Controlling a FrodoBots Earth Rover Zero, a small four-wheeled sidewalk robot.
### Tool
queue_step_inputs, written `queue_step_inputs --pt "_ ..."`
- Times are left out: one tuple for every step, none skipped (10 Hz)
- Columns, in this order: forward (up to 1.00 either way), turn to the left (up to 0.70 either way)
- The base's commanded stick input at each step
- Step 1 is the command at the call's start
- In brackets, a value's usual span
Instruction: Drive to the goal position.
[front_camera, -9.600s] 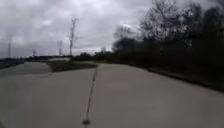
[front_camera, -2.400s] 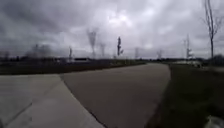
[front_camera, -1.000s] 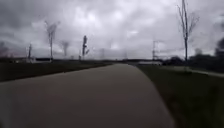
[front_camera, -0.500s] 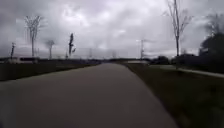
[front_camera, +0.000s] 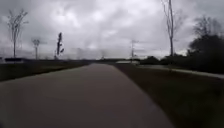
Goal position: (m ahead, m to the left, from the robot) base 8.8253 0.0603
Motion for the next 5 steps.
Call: queue_step_inputs --pt "1.0 0.0" --pt "1.0 0.27" --pt "1.0 0.27" --pt "1.0 0.27" --pt "1.0 0.27"
